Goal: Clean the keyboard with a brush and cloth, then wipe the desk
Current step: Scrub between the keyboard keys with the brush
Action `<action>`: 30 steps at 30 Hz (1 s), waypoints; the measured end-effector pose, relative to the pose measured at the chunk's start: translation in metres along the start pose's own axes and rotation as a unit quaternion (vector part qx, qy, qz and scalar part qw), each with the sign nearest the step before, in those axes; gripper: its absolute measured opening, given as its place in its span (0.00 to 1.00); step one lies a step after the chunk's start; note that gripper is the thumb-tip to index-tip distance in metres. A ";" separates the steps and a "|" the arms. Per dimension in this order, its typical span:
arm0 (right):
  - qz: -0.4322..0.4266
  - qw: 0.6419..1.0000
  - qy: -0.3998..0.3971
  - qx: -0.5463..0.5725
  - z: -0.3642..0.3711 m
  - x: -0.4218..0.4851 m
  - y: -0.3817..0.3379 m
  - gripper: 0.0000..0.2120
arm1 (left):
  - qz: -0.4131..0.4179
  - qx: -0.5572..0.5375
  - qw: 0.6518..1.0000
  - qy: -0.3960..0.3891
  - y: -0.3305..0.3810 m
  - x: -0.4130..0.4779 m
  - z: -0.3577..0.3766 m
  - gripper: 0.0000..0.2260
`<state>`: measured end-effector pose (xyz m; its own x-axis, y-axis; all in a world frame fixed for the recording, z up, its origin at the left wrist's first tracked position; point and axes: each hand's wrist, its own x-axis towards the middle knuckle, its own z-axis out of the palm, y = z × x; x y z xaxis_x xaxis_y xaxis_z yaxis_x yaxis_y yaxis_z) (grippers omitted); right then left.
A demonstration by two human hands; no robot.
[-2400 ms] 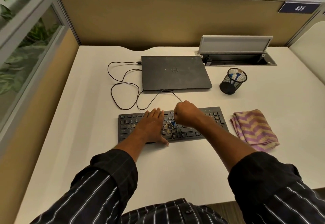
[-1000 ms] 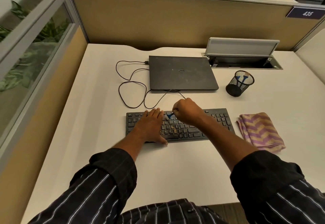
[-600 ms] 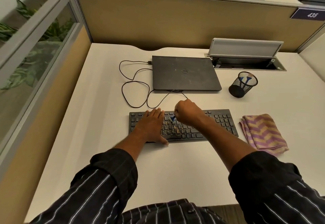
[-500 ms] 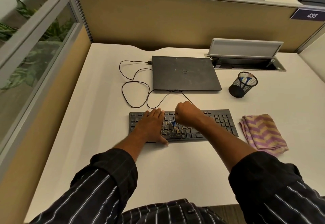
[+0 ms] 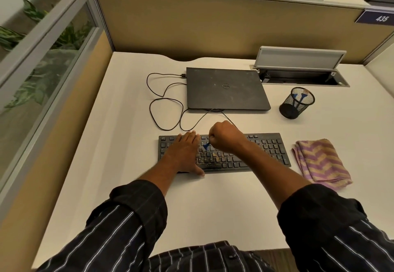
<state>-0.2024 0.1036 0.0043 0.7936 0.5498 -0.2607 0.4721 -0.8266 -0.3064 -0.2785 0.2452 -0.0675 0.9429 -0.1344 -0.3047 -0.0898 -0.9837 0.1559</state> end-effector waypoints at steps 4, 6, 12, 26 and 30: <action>0.003 1.000 0.015 -0.001 0.000 0.004 -0.001 0.09 | -0.001 0.001 1.000 -0.002 -0.001 0.000 0.000 0.60; 0.008 1.000 -0.005 -0.018 0.003 0.002 -0.001 0.06 | -0.003 0.002 1.000 -0.005 -0.003 0.000 0.000 0.61; -0.006 1.000 -0.006 0.011 -0.002 0.003 -0.005 0.09 | -0.008 0.003 1.000 -0.007 -0.007 -0.002 0.003 0.61; -0.001 1.000 -0.010 0.006 0.000 0.009 -0.021 0.08 | -0.016 -0.005 1.000 0.017 -0.016 -0.010 0.003 0.61; -0.008 0.999 -0.049 -0.018 0.002 0.007 -0.023 0.07 | -0.021 -0.008 1.000 0.005 -0.018 -0.011 0.003 0.62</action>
<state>-0.2087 0.1261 0.0074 0.7454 0.5702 -0.3454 0.4989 -0.8208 -0.2782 -0.2882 0.2644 -0.0702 0.9492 -0.0913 -0.3011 -0.0448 -0.9864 0.1581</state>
